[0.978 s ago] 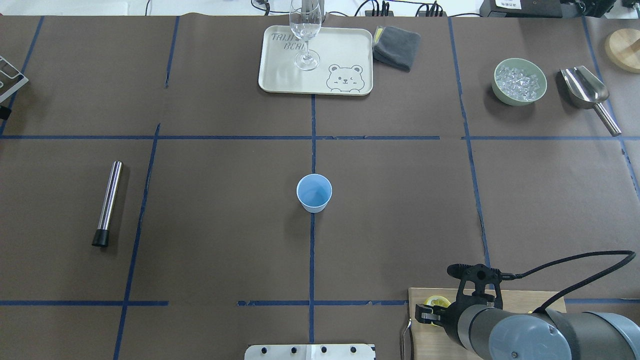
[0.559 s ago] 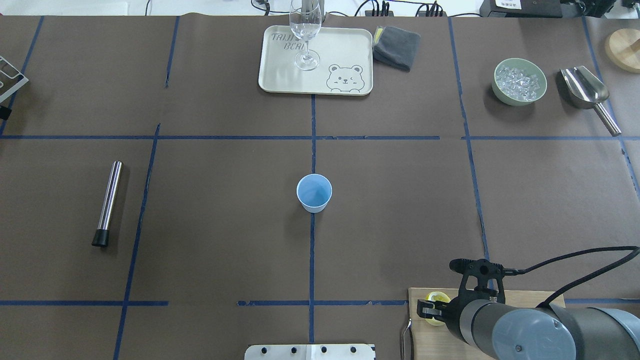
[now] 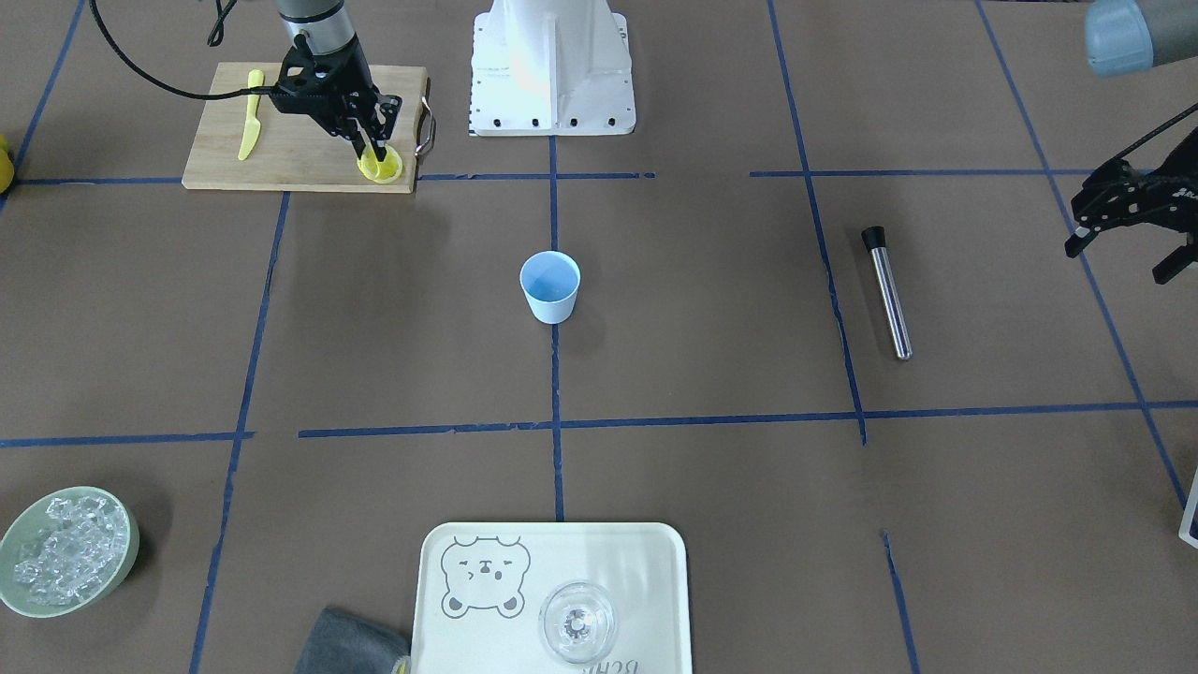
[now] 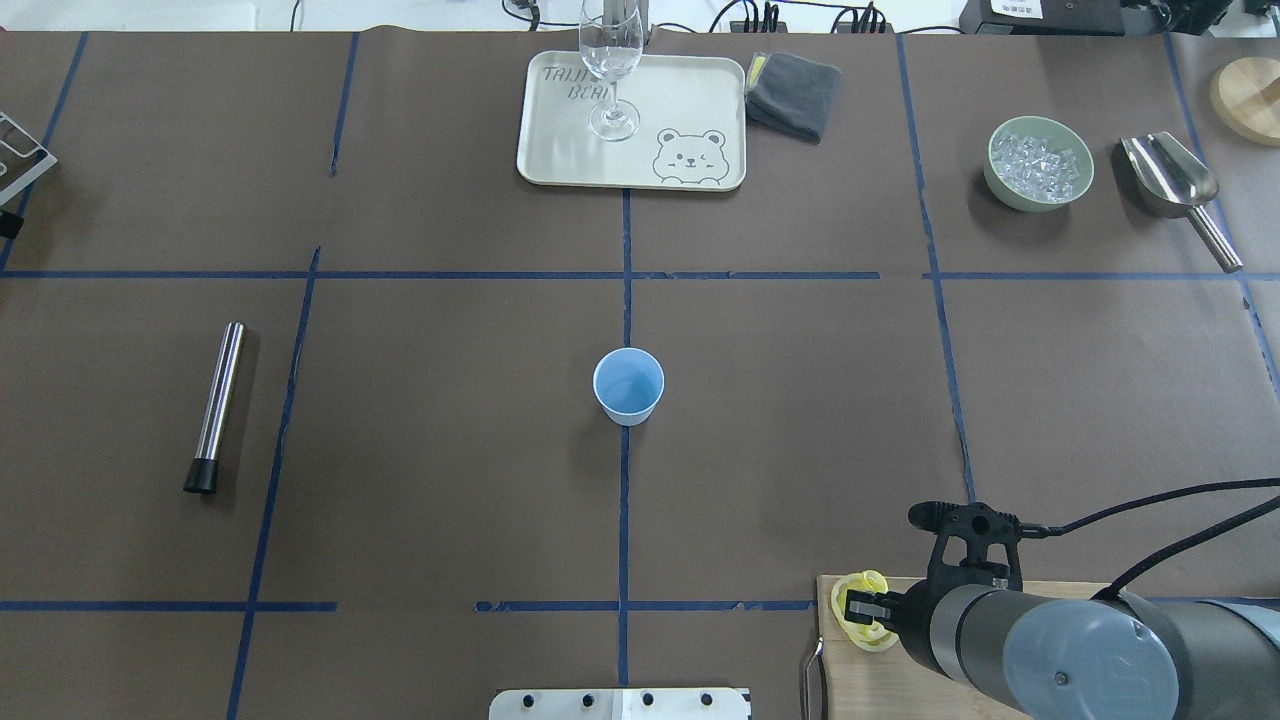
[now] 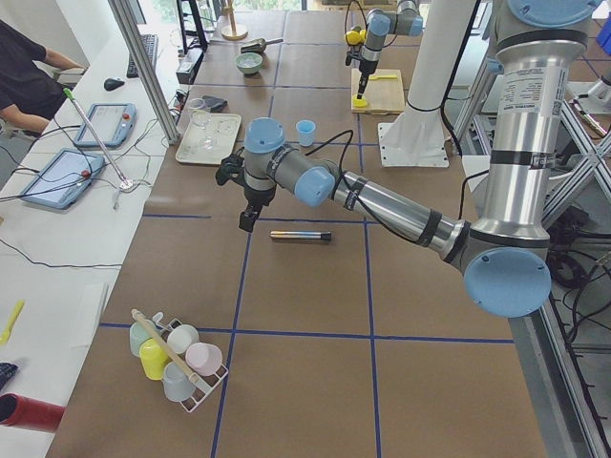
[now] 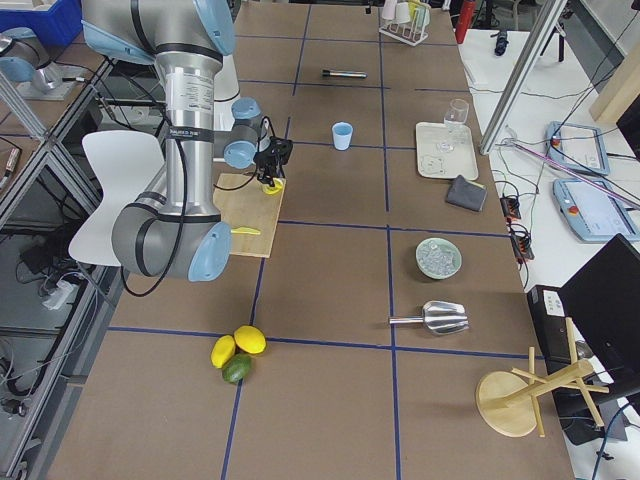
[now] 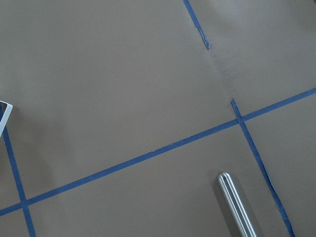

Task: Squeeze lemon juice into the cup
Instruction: 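Lift the lemon slice with the right gripper toward the blue paper cup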

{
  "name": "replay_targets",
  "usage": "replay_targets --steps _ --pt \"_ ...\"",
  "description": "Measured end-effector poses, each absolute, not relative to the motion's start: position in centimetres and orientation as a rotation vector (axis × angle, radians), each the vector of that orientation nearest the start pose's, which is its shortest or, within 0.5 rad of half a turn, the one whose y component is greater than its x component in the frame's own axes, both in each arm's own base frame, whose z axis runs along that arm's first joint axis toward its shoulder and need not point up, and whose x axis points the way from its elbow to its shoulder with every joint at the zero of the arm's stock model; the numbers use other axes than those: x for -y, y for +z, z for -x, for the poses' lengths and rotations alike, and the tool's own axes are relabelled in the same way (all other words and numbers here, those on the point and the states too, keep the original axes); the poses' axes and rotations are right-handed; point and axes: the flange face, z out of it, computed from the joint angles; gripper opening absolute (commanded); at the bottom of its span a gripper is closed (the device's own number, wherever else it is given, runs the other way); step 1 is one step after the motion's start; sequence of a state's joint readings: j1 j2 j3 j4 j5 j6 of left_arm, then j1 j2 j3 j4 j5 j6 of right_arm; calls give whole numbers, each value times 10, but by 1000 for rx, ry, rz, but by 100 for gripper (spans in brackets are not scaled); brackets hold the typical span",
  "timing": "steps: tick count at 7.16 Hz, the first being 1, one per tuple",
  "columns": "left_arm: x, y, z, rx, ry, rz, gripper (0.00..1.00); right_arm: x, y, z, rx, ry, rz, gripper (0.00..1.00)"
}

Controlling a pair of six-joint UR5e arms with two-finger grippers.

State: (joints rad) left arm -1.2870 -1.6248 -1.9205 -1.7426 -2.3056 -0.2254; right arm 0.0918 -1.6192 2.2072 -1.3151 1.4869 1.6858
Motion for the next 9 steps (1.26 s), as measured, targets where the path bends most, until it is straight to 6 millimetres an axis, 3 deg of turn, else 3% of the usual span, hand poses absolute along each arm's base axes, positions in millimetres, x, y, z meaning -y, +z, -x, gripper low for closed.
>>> replay_targets --steps 5,9 --pt "506 439 -78 -831 266 -354 100 187 338 414 888 238 -48 27" --pt "507 439 -78 -831 265 -354 100 209 317 395 938 269 -8 10"
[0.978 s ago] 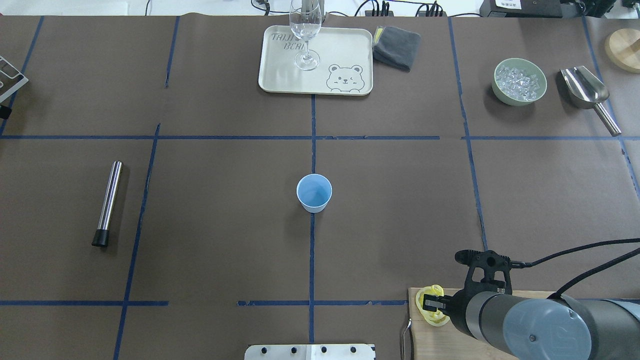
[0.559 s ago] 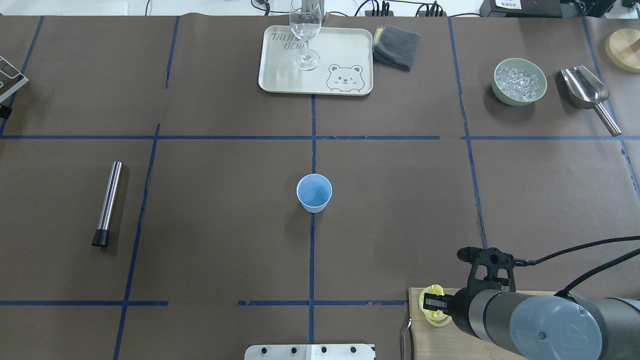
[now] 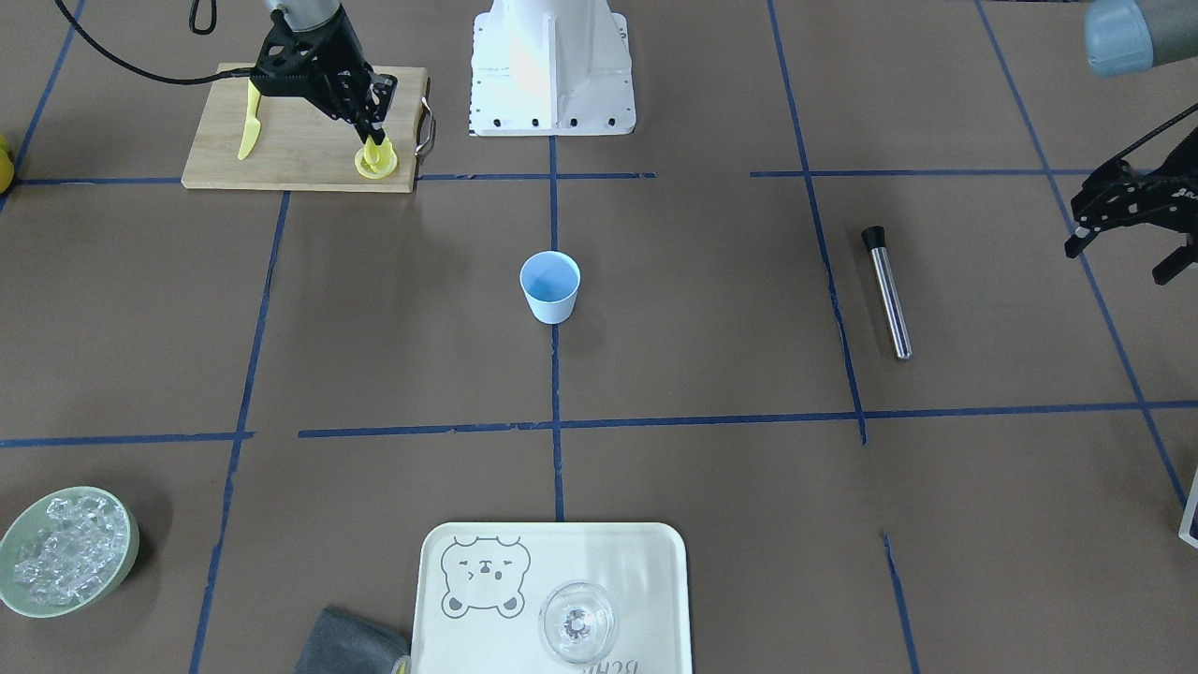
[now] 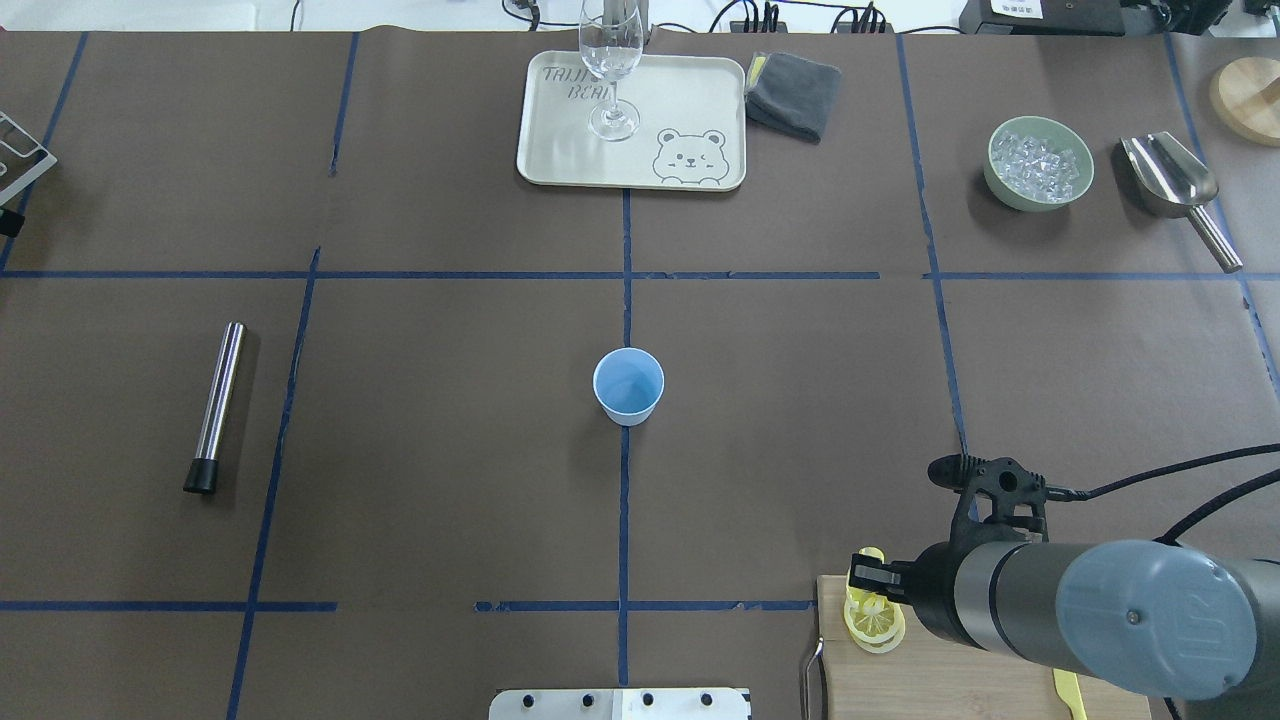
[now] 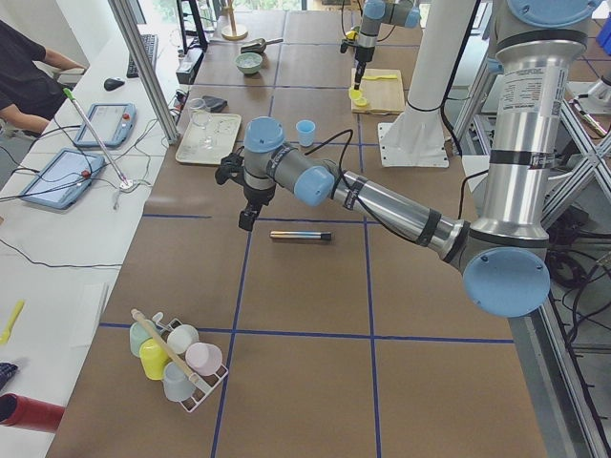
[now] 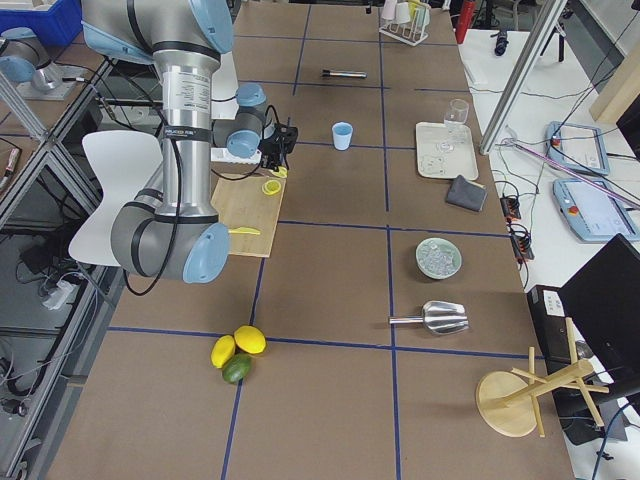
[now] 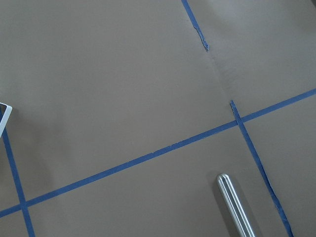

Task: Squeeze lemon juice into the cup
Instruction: 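Lift the lemon slice with the right gripper toward the blue paper cup, then lower the lemon slice into the blue cup with the right gripper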

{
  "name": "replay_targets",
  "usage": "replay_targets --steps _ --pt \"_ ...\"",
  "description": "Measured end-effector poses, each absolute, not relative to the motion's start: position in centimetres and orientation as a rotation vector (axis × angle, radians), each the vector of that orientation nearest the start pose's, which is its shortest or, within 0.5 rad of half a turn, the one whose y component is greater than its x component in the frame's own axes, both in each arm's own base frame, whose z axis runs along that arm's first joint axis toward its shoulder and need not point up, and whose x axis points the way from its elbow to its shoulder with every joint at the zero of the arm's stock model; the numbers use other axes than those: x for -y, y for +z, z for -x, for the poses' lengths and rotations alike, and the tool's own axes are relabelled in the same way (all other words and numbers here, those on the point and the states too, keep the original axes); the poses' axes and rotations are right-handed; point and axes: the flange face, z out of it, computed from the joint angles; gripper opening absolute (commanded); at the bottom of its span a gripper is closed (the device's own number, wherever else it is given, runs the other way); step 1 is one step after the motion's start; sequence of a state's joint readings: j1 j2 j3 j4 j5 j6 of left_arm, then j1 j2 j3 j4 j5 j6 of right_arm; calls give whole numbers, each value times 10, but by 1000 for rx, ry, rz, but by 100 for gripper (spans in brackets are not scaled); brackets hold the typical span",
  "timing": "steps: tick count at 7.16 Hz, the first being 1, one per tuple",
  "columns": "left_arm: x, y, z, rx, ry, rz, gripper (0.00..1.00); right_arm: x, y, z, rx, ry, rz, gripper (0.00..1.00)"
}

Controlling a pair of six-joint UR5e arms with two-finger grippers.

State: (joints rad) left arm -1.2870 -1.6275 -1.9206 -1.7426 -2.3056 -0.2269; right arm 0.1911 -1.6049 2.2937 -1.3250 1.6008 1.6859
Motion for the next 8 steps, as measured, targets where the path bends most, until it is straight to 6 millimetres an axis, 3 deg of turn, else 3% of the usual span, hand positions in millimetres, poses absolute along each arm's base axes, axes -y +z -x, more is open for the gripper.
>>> replay_targets --steps 2,5,6,8 --pt "507 439 -78 -831 265 -354 100 226 295 390 991 289 11 9" --pt "508 437 -79 -832 267 -358 100 263 240 379 1115 319 32 10" --pt "508 437 -79 -832 266 -357 100 278 222 386 1132 336 22 10" --pt "508 440 -79 -831 265 -352 100 317 180 431 1112 371 -6 10"
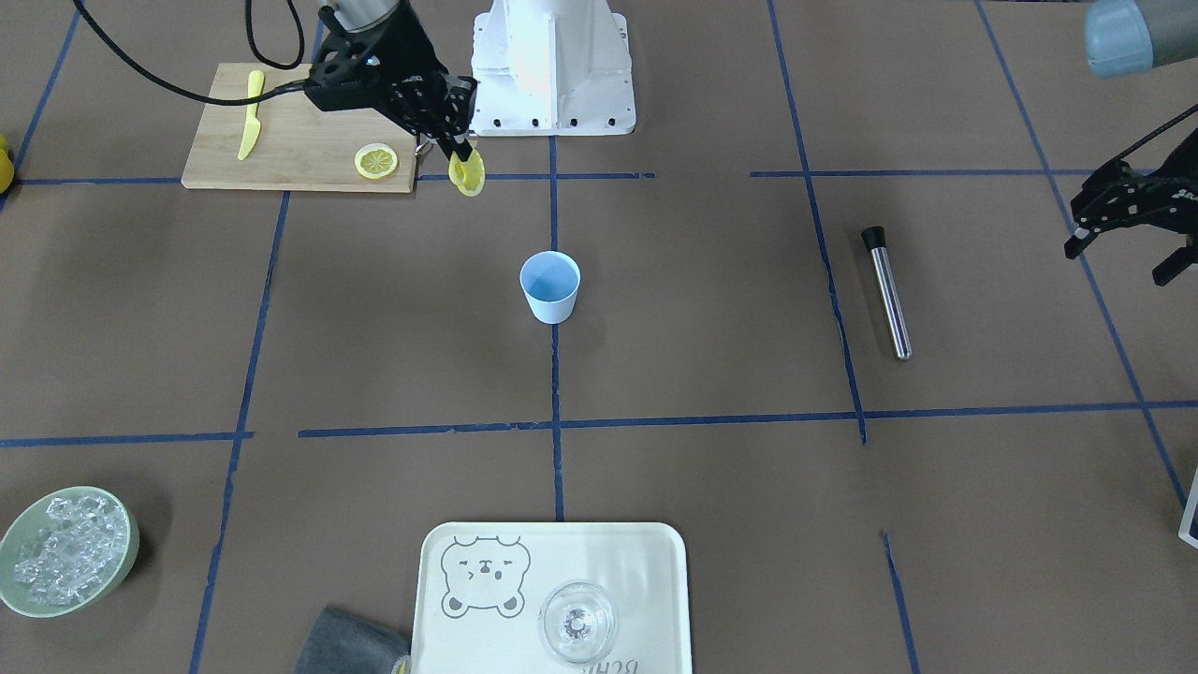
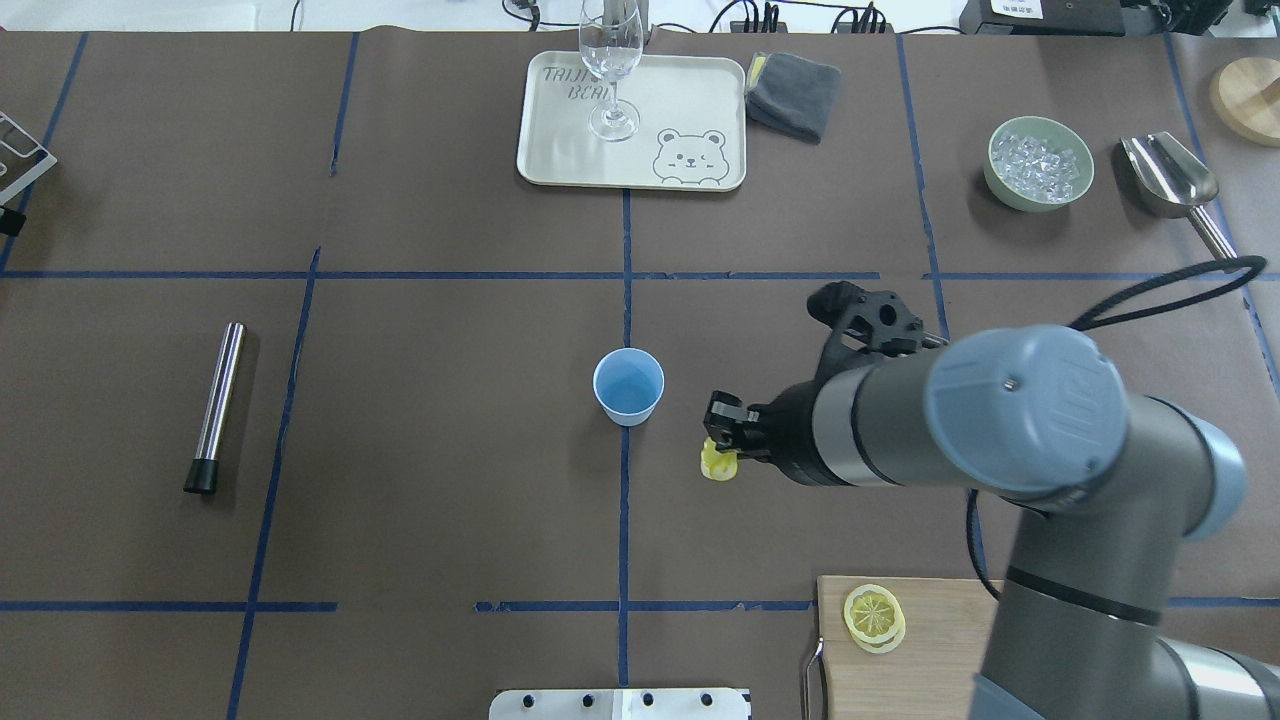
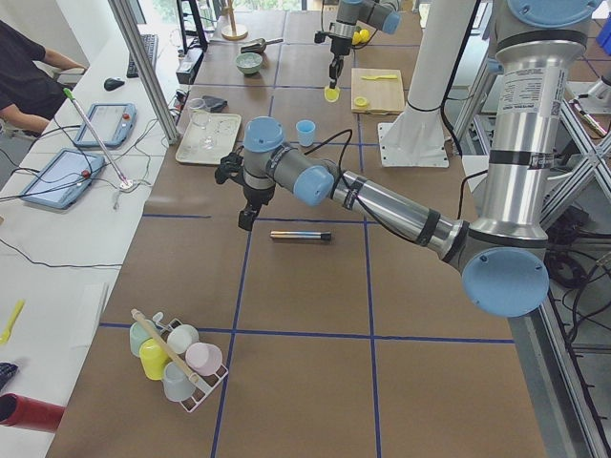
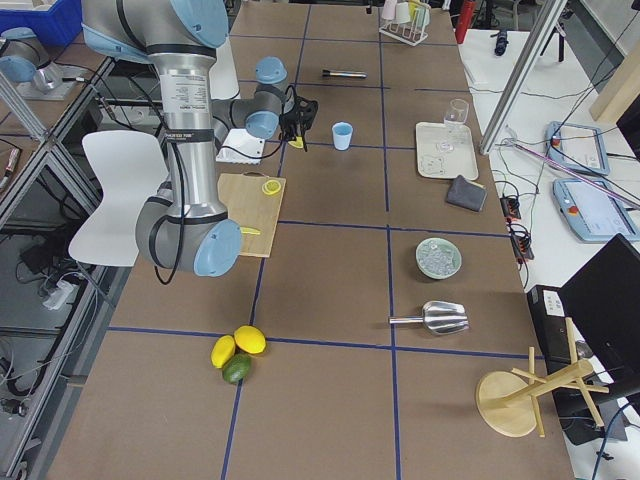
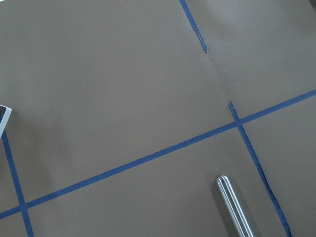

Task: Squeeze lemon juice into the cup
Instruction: 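Lower the lemon slice into the blue cup with the right gripper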

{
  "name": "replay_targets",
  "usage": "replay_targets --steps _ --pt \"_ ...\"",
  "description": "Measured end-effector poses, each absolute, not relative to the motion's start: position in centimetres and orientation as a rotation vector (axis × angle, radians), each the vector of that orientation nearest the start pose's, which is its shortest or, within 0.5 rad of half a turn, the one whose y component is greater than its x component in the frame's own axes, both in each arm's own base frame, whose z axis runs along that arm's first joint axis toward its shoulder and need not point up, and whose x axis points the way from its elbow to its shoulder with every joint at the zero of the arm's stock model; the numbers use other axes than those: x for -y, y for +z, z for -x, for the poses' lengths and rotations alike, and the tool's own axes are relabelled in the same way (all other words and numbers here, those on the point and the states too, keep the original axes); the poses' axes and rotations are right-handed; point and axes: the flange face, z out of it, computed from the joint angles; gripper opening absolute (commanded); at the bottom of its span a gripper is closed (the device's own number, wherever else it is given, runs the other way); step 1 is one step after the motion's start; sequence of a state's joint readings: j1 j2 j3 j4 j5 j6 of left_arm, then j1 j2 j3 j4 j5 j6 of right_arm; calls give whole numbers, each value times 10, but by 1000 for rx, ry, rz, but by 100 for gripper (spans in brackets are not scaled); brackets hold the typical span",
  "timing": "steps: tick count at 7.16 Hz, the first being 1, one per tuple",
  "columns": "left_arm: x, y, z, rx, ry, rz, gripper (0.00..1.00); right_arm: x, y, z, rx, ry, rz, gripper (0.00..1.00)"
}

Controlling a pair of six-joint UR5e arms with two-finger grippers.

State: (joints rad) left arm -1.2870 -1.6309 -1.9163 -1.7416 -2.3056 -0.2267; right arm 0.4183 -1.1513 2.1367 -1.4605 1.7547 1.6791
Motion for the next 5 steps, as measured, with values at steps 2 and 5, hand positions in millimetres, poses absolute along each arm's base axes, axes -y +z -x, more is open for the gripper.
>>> replay_targets --steps 2,5 --pt "509 443 -79 -830 263 -347 100 352 153 477 1086 388 -57 0" --pt "510 443 -79 -830 263 -347 100 378 146 502 1055 394 -94 0"
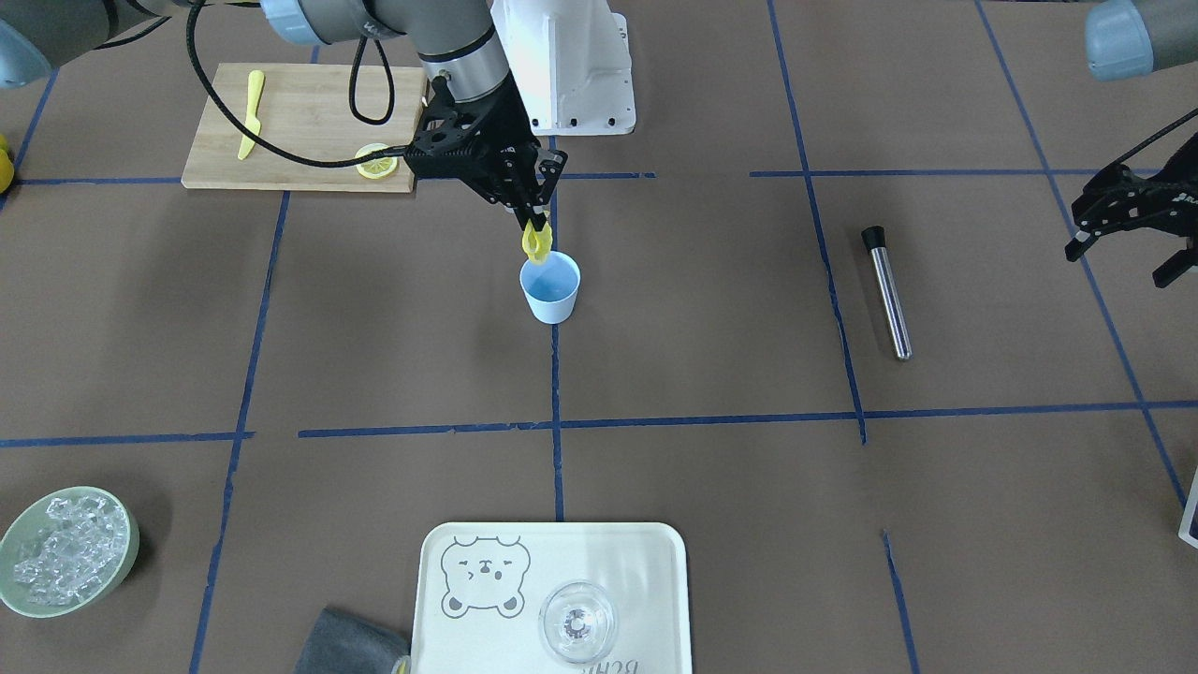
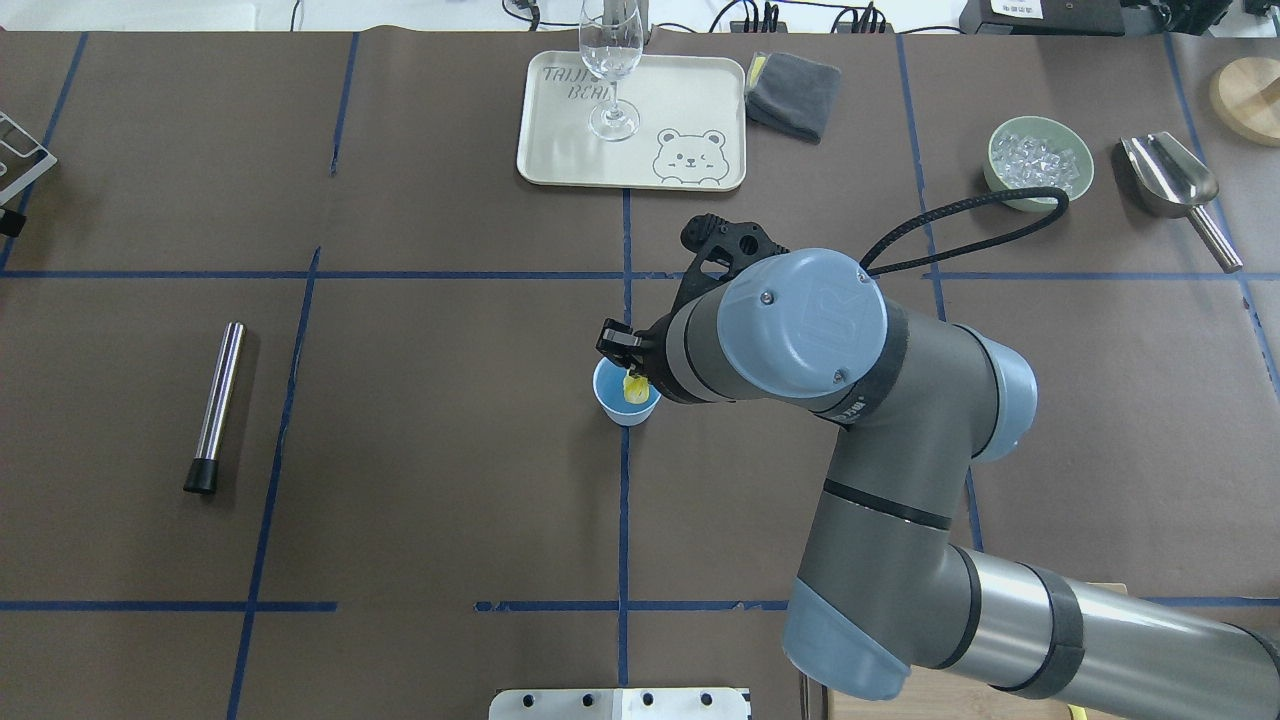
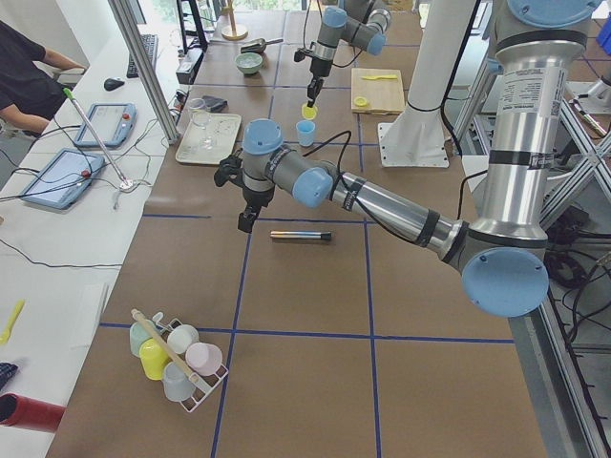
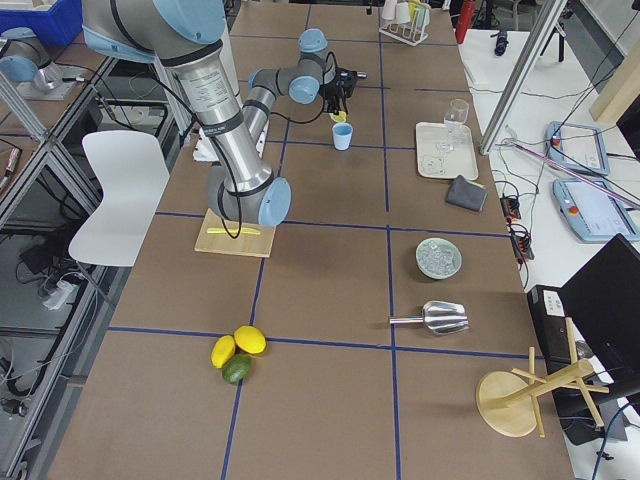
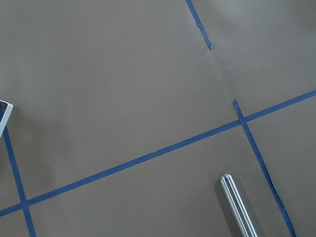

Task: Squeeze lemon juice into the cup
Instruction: 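Lower the lemon slice into the blue cup with the right gripper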

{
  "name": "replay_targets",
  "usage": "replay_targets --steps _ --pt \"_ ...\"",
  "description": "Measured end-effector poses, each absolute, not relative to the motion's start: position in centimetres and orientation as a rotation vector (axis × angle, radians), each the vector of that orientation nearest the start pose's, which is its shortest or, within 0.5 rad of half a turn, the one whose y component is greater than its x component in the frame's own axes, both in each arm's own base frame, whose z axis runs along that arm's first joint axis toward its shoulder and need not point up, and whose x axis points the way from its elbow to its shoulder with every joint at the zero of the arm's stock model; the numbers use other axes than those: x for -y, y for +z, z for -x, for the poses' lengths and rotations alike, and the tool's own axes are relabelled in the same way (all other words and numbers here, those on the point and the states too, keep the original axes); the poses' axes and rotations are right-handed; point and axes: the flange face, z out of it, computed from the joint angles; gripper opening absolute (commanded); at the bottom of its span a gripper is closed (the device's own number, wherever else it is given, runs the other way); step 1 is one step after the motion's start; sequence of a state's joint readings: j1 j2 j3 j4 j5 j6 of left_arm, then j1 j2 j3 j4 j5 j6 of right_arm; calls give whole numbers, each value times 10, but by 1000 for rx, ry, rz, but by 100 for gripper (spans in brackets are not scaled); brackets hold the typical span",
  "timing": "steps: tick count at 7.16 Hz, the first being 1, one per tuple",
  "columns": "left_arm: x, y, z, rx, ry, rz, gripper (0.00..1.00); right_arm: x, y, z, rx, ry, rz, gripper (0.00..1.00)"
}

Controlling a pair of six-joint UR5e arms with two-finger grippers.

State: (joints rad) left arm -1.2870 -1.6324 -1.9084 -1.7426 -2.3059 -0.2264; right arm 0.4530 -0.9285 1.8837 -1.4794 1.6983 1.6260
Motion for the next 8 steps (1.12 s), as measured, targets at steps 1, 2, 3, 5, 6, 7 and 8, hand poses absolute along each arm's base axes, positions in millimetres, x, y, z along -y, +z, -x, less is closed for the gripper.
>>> replay_targets --steps 1,2,3,5,6,7,8 --pt "510 442 -79 -830 263 -348 100 383 150 507 1038 390 -98 3" --pt "510 442 -79 -830 263 -348 100 387 155 512 1023 389 -97 21" --pt "510 441 -80 -830 264 -350 100 389 159 518 1009 389 -94 35" --pt "511 438 -80 -831 266 -355 100 392 164 523 995 392 -89 54" --pt "512 438 -80 -831 266 -356 100 392 163 524 997 395 -88 58" --pt "512 437 -80 -831 266 -357 100 392 160 524 1002 397 -87 58" --pt "512 437 -80 -832 266 -357 100 392 157 524 1006 399 -87 58"
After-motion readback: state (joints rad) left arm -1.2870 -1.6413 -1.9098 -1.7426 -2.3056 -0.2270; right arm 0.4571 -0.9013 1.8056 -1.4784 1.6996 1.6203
